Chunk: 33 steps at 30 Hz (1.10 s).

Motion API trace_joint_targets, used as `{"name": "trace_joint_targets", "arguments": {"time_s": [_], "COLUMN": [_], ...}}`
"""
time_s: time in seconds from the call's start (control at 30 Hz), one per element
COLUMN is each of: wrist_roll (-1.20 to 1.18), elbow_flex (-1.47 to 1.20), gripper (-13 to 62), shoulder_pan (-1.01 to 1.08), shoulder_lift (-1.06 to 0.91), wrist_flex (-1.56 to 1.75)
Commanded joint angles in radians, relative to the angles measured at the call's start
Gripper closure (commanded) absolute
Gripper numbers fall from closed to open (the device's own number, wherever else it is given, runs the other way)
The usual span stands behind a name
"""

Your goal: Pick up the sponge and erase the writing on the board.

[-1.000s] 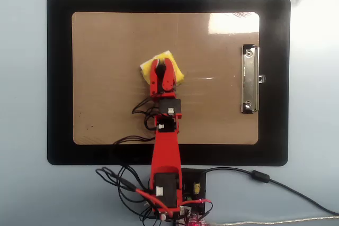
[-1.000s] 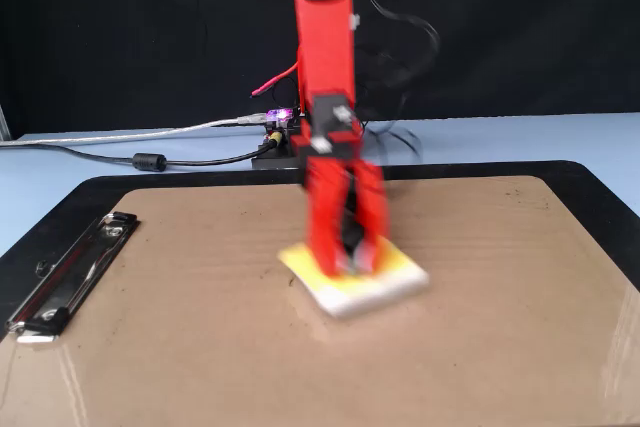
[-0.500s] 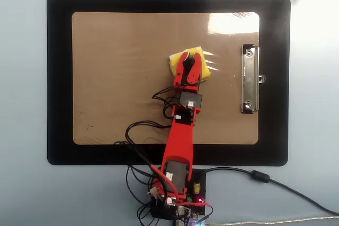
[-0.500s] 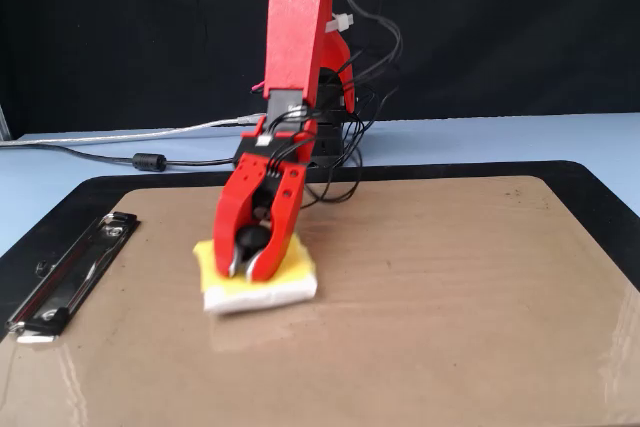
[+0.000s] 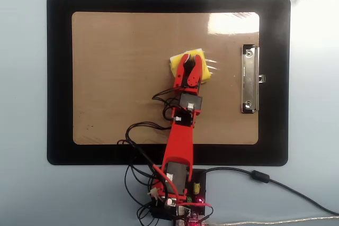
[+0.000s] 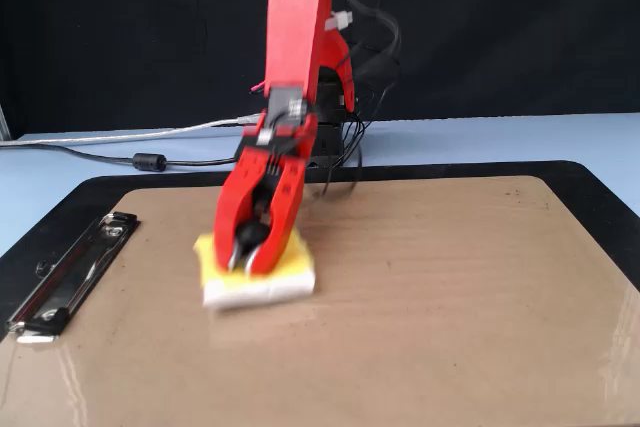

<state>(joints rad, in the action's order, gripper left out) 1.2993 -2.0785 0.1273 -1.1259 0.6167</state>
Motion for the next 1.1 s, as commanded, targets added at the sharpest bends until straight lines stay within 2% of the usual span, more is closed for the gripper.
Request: {"name": "trace_joint_targets", "arguments": {"time_s": [0.0, 0.07, 0.13, 0.33, 0.57, 0.83, 1.07], "wrist_roll": [-0.002, -0.002, 0.0, 0.006, 0.051, 0.344, 0.477], "elbow_flex": [0.11, 0.196, 0.147, -0.192, -0.19, -0.272, -0.279], "gripper": [57.4, 57.4, 57.4, 57.4, 57.4, 57.4, 57.4], "shoulder_pan": [0.002, 0.003, 0.003, -0.118, -0.324, -0.699, -0.879], "shoulder_lift": [0.11, 0.172, 0.181, -0.026, -0.176, -0.468, -0.503], "wrist_flex": [0.006, 0.006, 0.012, 0.129, 0.04, -0.126, -0.183]}}
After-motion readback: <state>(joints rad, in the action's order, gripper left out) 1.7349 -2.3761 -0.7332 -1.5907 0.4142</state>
